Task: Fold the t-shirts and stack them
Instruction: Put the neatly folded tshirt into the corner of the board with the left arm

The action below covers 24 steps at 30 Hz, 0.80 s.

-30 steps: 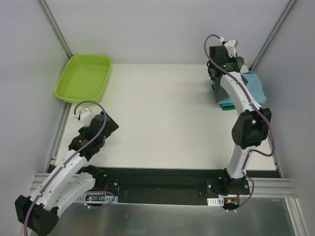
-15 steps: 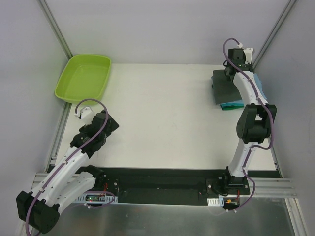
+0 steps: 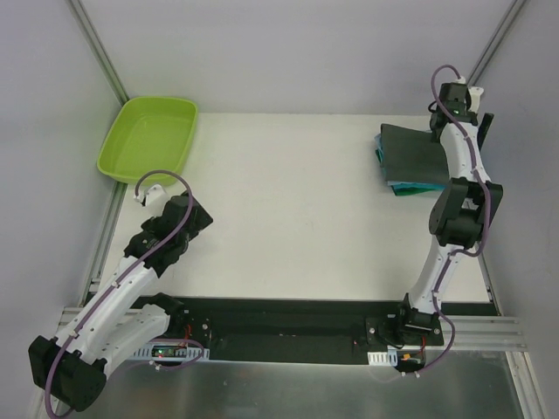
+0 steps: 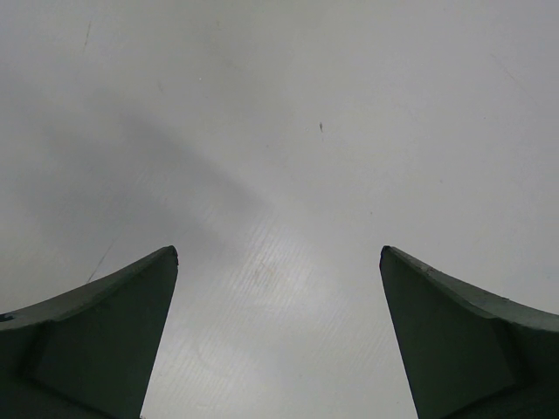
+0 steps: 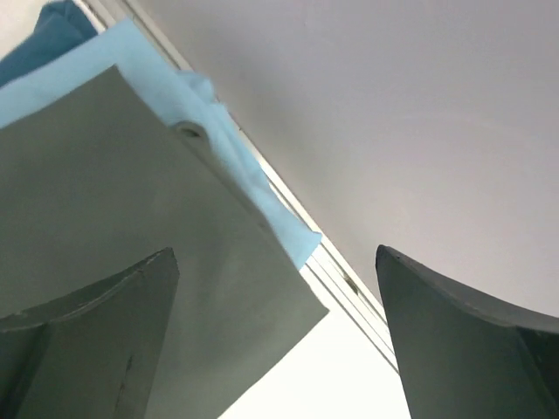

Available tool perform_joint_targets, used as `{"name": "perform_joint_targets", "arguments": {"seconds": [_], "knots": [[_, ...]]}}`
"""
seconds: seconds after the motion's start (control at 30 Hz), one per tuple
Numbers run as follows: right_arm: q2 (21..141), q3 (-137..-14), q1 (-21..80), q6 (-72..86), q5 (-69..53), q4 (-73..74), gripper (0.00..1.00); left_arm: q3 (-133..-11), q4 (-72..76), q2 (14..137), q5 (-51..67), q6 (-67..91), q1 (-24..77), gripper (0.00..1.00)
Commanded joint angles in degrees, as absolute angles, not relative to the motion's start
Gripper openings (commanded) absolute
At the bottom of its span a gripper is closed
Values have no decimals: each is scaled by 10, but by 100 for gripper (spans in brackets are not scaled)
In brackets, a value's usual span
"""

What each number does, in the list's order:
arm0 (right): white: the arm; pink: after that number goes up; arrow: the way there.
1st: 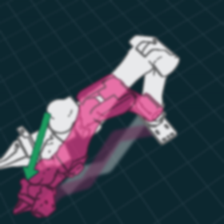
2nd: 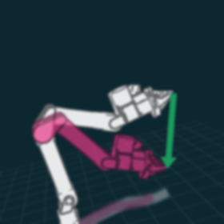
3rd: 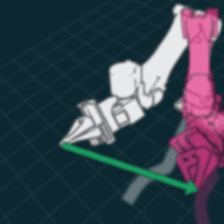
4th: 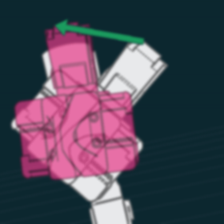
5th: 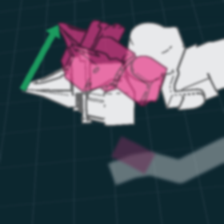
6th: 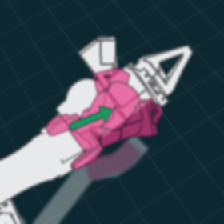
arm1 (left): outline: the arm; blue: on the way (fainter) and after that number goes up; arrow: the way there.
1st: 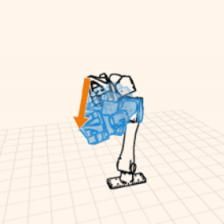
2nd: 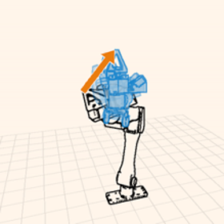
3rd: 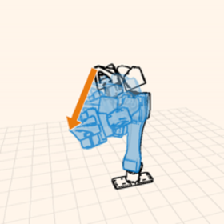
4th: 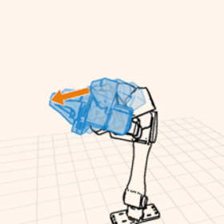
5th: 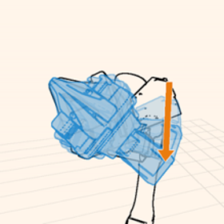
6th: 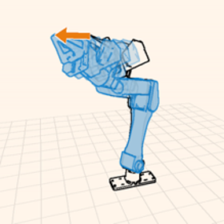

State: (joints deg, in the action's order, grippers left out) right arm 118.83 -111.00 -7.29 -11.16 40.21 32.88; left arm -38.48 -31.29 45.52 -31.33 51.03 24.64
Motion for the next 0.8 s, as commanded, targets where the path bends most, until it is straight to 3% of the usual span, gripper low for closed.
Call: {"name": "perform_joint_targets", "arguments": {"seconds": [0.0,0.17,0.4,0.57,0.77], "knots": [[1114,-1145,-84,-108,362,357,96,-419,-320,463,-288,475,240,99],[965,-996,-83,-80,132,317,96,-436,-320,475,-250,440,240,99],[687,-667,-73,-1,-24,187,96,-435,-319,461,-201,411,239,99],[504,-432,-62,57,-94,116,96,-408,-318,426,-198,416,239,99],[304,-226,-61,103,-66,75,96,-374,-311,388,-192,430,239,99]]}}
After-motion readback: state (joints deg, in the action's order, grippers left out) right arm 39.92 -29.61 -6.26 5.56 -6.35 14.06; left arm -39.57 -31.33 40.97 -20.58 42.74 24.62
